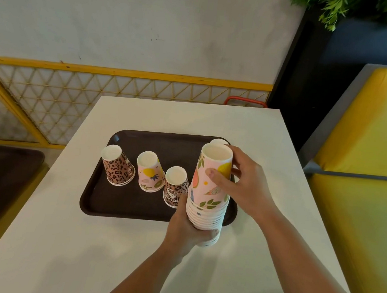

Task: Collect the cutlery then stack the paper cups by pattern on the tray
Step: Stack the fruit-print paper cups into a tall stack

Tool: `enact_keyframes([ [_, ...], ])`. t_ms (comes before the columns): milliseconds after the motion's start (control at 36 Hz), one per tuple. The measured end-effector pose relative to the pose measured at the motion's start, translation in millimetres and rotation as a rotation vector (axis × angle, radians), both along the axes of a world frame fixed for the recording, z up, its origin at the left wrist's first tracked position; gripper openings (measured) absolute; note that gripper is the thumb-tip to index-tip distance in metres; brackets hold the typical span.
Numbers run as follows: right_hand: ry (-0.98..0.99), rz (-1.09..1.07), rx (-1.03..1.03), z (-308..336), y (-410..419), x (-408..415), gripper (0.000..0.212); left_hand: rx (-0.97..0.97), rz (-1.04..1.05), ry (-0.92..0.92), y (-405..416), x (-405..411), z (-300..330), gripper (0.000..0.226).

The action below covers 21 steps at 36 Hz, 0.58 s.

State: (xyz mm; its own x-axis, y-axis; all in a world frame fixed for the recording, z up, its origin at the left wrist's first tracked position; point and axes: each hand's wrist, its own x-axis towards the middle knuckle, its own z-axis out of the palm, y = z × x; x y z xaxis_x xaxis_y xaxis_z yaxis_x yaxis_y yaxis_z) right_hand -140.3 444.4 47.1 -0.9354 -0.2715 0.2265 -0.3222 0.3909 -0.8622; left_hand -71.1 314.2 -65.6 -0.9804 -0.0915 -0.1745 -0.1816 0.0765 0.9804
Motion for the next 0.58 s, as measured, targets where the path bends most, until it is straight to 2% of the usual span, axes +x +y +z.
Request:
enact_keyframes([
  [250,0.017,-0.017,-0.08,16.4,1.3,0.2,0.038,0.005,0.011,-0.007,1.7,1.0,2.3,0.089],
  [583,0.008,0.014,-0.018,12.4,-0.3,-4.6,0.04,0.018,0.009,-0.022,0.0,-1.8,2.7,0.093],
])
